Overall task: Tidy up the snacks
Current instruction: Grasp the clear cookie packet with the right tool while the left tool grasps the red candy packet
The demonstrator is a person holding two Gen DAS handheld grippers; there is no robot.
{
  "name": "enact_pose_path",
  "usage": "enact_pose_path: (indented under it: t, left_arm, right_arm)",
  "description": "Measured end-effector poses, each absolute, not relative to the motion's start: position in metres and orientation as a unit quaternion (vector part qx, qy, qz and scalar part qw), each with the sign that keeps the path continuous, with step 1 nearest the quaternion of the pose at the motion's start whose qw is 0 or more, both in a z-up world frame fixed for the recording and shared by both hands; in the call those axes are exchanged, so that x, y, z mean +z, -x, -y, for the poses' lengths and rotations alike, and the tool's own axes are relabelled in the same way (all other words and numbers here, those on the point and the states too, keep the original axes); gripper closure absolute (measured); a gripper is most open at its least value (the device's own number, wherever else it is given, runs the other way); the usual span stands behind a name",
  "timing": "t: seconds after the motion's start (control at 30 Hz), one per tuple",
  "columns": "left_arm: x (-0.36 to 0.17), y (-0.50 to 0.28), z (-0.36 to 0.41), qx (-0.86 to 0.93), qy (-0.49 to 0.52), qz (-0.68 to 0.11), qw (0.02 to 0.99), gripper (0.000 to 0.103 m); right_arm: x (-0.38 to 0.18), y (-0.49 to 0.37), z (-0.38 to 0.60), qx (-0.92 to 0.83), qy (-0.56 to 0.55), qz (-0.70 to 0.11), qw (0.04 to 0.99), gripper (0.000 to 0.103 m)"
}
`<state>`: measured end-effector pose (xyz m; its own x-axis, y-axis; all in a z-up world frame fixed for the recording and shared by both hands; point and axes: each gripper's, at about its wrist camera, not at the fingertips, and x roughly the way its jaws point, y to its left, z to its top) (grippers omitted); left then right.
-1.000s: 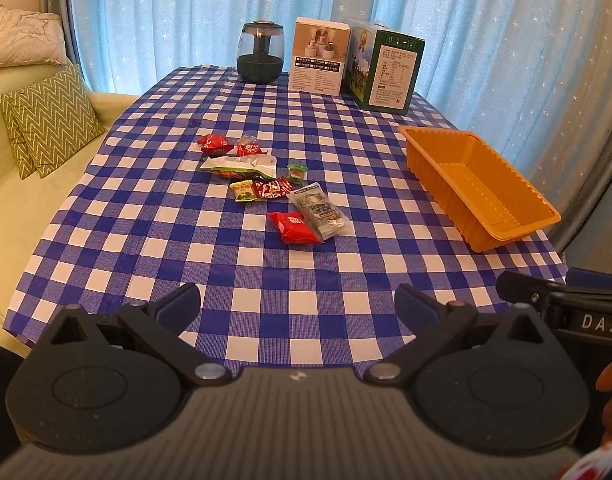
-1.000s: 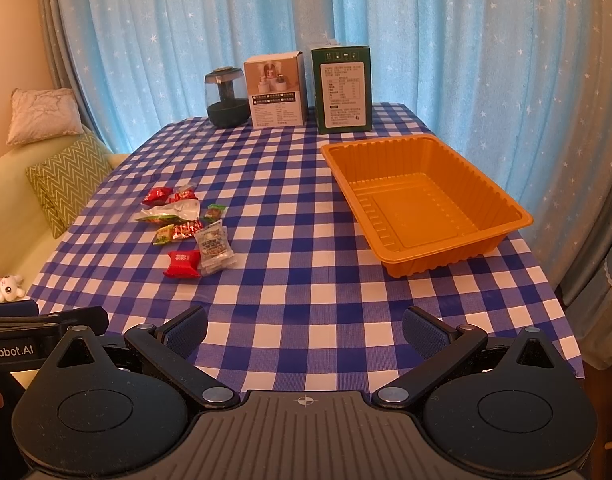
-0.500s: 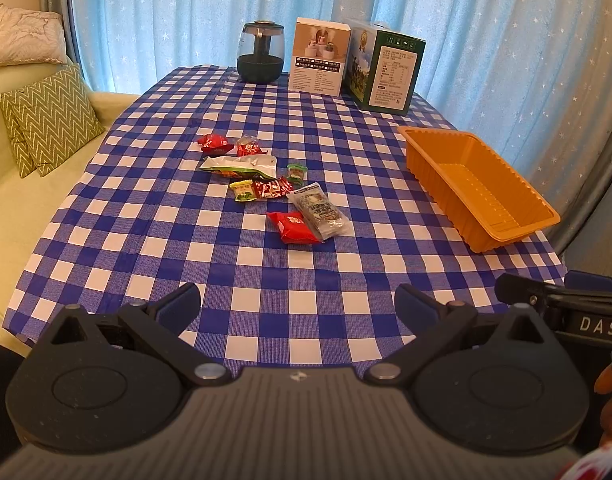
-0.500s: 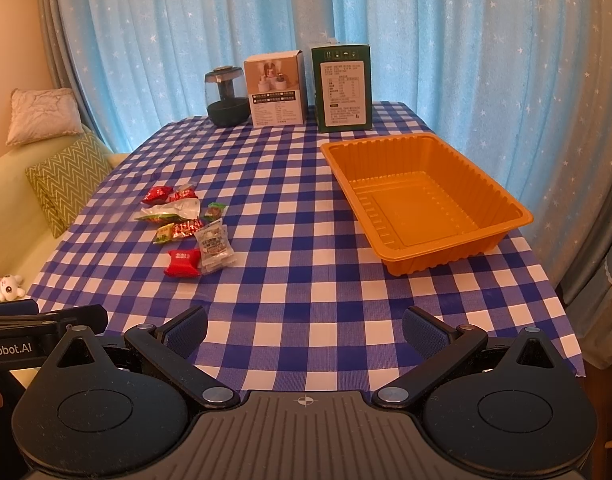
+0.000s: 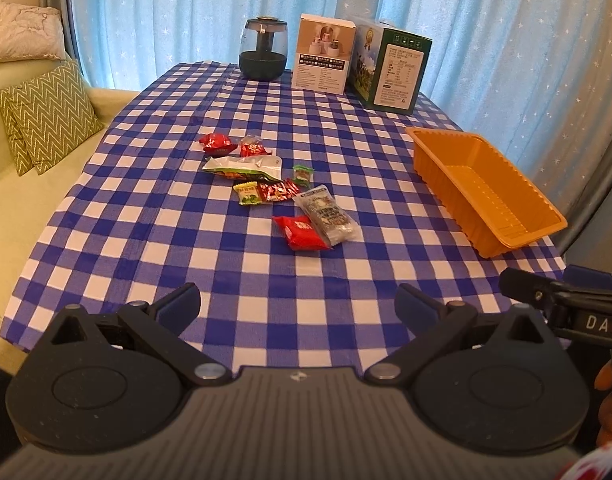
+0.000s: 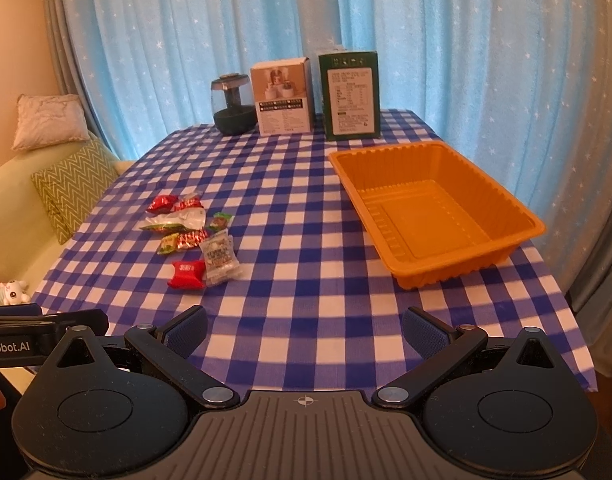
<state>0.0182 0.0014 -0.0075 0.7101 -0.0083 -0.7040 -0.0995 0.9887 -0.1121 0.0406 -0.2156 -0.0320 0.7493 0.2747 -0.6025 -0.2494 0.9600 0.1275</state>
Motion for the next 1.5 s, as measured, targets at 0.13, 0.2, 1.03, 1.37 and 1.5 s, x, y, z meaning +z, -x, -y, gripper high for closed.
enact_pose_path:
  t: [0.13, 0.2, 1.03, 1.37, 1.5]
  left_arm:
    - [-0.015, -0.036, -0.012, 0.03, 0.071, -0.383, 0.921, 0.0]
    - [-0.019, -0.047, -0.018, 0.034, 0.07, -0.384, 0.92, 0.001]
    - [-0.081, -0.143, -0.091, 0.068, 0.09, -0.408, 0.906, 0.013]
    - [-0.084, -0.145, -0.093, 0.062, 0.099, -0.41, 0.905, 0.013]
    - [-0.082, -0.145, -0.083, 0.042, 0.106, -0.405, 0.907, 0.013]
  right_arm:
    - [-0.034, -0.056, 0.211, 0.156, -0.015, -0.314, 0.937, 0.0]
    - [-0.037, -0.065, 0.205, 0.167, -0.008, -0.309, 0.936, 0.001]
    - [-0.12, -0.209, 0.095, 0.276, 0.042, -0.363, 0.889, 0.052]
    - [-0.13, -0.216, 0.082, 0.269, 0.061, -0.368, 0.888, 0.064]
    - [-0.125, -0.211, 0.095, 0.247, 0.058, -0.364, 0.896, 0.065]
